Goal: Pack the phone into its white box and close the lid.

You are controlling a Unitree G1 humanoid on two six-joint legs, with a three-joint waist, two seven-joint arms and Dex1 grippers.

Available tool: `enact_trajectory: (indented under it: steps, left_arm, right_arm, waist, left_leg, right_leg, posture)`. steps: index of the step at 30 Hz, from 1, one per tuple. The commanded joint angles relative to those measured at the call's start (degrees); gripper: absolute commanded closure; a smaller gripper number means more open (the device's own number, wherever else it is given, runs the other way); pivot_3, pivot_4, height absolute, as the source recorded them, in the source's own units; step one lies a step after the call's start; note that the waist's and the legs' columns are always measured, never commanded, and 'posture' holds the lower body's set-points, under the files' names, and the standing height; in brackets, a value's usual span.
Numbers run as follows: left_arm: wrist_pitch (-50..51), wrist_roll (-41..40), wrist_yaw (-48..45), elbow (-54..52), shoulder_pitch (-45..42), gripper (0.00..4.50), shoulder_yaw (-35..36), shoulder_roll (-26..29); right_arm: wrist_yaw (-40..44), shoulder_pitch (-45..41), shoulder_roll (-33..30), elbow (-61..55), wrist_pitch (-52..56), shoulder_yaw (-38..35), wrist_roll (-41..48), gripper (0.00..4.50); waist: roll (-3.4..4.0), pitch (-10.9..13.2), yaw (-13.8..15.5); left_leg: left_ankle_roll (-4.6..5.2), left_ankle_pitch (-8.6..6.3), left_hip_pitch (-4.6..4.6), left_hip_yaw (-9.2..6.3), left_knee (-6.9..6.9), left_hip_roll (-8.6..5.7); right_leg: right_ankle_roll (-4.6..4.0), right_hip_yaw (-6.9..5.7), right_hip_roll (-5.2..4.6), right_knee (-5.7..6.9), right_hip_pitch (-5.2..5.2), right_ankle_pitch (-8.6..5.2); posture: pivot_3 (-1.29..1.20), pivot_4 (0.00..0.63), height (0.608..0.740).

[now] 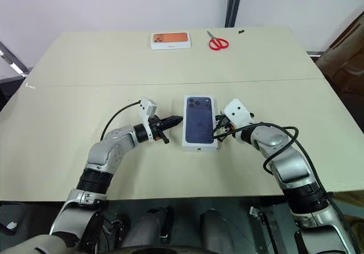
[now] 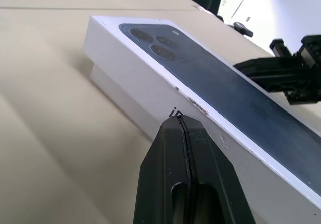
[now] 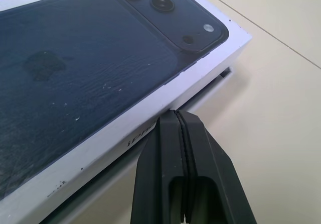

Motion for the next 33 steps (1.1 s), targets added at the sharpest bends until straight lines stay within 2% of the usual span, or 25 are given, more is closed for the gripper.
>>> enact_trajectory:
  steps: [1, 20, 26, 33]
  left_arm:
    - [-0.9, 0.3, -1.0, -0.4, -0.7, 4.50, -2.1, -1.5]
    - [-1.1, 0.5, -1.0, 0.8, -1.4, 4.50, -0.9, -1.2]
    - [-1.5, 1.3, -1.2, 0.6, -0.6, 4.50, -1.4, -0.7]
    - [-0.9, 0.8, -1.1, -0.5, 0.1, 4.50, -1.8, -0.9]
  right_arm:
    - [0.9, -0.1, 0.9, -2.6, -0.4, -0.8, 0.1, 4.47]
    - [3.1, -0.1, 2.7, -4.0, 2.6, -1.3, 0.1, 4.47]
    - [3.0, 0.4, 1.9, -2.4, 1.1, 0.0, -3.5, 4.47]
    - [2.8, -0.3, 2.2, -1.8, 1.6, -1.4, -3.8, 4.47]
  waist:
    - [0.00, 0.0, 0.0]
    - [0.00, 0.0, 0.0]
    - [-0.01, 0.0, 0.0]
    - [-0.01, 0.0, 0.0]
  left_leg:
    - [-0.02, 0.01, 0.00, 0.00, 0.00, 0.00]
    - [-0.13, 0.08, 0.00, 0.00, 0.01, 0.00]
    - [-0.15, 0.09, 0.00, 0.00, 0.02, 0.00]
    - [-0.15, 0.09, 0.00, 0.00, 0.02, 0.00]
  right_leg:
    - [0.00, 0.00, 0.00, 0.00, 0.00, 0.00]
    - [0.00, 0.00, 0.00, 0.01, 0.01, 0.00]
    - [0.00, 0.00, 0.00, 0.01, 0.01, 0.00]
    - [0.00, 0.00, 0.00, 0.01, 0.01, 0.00]
  posture:
    - [0.00, 0.150, 0.734]
    - [0.00, 0.150, 0.734]
    - [0.00, 0.150, 0.734]
    - [0.00, 0.150, 0.734]
